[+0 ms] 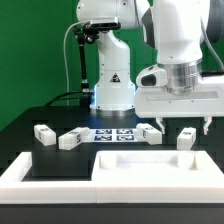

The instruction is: Assemble desk

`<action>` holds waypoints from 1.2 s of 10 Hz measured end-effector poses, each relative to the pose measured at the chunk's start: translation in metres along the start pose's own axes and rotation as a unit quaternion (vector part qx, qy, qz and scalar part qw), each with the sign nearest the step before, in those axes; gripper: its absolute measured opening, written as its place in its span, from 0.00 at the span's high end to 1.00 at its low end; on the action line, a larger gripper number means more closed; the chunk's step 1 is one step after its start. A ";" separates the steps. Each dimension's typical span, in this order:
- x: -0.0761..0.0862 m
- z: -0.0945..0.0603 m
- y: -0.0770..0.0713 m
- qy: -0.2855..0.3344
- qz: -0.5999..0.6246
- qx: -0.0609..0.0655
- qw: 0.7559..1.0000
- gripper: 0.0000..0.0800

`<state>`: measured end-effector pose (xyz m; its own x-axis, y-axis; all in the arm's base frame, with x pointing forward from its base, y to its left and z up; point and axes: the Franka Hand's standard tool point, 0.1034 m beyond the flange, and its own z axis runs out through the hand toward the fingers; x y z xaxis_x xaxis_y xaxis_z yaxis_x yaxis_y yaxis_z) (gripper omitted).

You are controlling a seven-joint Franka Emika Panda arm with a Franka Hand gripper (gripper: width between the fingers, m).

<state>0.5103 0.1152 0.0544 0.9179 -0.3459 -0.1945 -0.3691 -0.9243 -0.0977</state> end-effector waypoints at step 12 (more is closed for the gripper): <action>-0.018 0.026 0.008 -0.327 0.042 0.030 0.943 0.19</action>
Offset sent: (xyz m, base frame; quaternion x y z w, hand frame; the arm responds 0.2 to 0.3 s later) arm 0.0083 0.0048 0.0047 -0.0203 -0.1529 0.0197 0.9878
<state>0.4869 0.1187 0.0316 0.6051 -0.2257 -0.7635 -0.4627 -0.8801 -0.1065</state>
